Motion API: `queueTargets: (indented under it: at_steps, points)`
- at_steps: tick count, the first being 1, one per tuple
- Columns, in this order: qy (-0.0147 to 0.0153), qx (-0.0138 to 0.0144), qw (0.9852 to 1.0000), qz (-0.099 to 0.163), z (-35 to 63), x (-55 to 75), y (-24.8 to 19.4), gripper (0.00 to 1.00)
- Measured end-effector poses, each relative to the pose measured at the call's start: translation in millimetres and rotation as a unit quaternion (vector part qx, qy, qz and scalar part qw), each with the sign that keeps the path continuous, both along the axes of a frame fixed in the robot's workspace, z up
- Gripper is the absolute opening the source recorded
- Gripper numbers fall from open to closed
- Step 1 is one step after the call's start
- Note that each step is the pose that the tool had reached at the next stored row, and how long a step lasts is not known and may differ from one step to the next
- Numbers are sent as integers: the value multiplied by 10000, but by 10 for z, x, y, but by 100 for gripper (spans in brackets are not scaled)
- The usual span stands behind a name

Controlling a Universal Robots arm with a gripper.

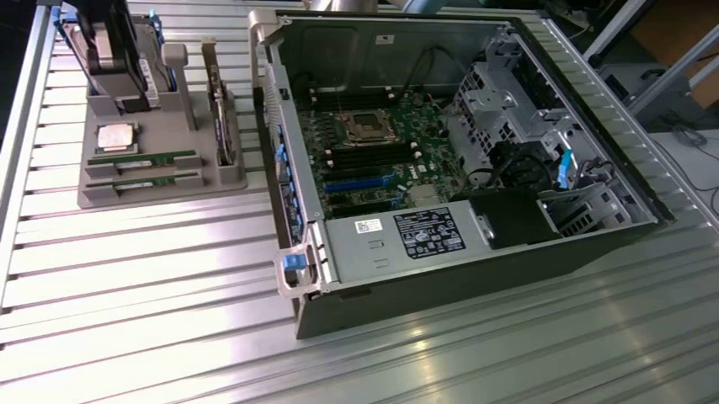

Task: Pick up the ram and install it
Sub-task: 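Pick up the ram and move it above insertion slot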

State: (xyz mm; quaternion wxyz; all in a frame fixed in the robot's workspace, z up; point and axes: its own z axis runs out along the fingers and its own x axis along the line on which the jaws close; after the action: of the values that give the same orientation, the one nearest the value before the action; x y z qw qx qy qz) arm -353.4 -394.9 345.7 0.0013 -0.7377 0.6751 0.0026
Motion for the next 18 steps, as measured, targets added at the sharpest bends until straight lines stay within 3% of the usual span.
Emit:
queueTargets:
  at_steps: [11, 18]
  points:
    - [0, -6, 9998, -176, -196, -48, -1, 36]
    - [0, -7, 9998, -175, -293, -62, -34, 36]
